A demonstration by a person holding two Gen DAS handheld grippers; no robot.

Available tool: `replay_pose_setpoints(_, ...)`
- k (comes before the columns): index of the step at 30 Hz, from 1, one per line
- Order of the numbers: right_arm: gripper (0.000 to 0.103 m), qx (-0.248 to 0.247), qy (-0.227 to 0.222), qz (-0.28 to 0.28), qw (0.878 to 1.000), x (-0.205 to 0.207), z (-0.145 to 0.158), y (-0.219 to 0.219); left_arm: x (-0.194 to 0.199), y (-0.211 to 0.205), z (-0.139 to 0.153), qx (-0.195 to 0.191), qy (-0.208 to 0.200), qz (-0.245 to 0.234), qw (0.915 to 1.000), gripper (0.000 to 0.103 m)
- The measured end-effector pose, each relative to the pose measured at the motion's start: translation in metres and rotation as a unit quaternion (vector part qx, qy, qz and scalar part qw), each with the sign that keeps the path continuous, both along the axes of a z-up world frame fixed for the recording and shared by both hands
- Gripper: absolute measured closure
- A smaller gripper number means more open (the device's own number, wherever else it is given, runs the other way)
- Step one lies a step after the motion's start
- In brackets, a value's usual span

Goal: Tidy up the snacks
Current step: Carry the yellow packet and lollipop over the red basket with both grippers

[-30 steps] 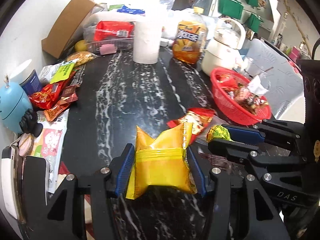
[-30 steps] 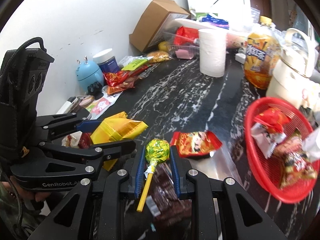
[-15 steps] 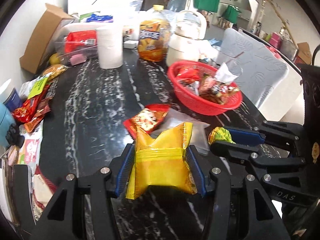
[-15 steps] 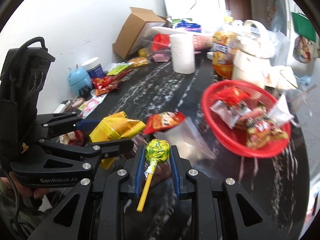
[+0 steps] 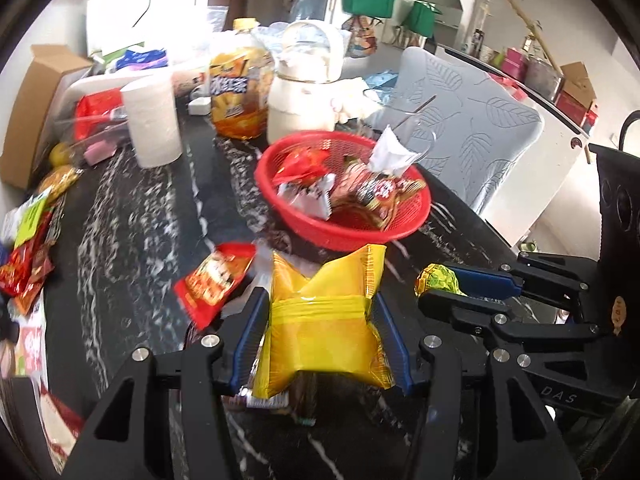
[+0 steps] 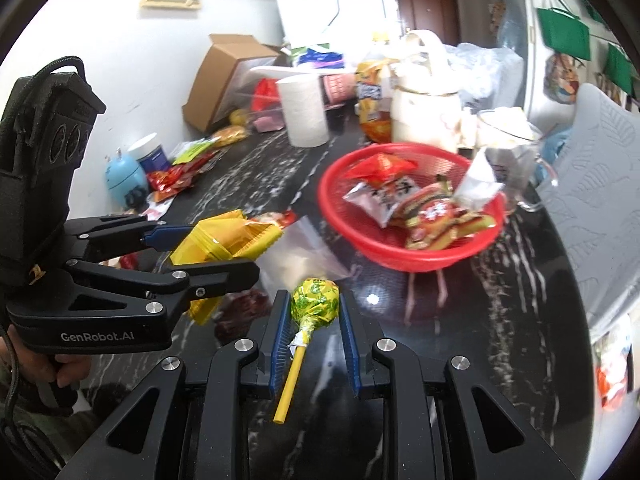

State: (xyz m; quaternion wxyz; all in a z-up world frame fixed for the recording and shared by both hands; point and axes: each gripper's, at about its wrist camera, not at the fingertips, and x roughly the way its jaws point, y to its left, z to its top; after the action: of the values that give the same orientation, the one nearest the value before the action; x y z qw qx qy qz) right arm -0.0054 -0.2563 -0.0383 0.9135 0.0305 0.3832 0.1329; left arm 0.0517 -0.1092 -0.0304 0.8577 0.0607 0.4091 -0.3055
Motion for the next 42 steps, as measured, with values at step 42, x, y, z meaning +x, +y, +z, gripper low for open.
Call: replay_pose_setpoints(42, 0.066, 0.024, 0.008, -0.018, 1.0, 0.08, 0.001, -0.039, 0.099, -0.056, 0.001, 0.02, 0.0, -0.022, 0.9995, 0.05)
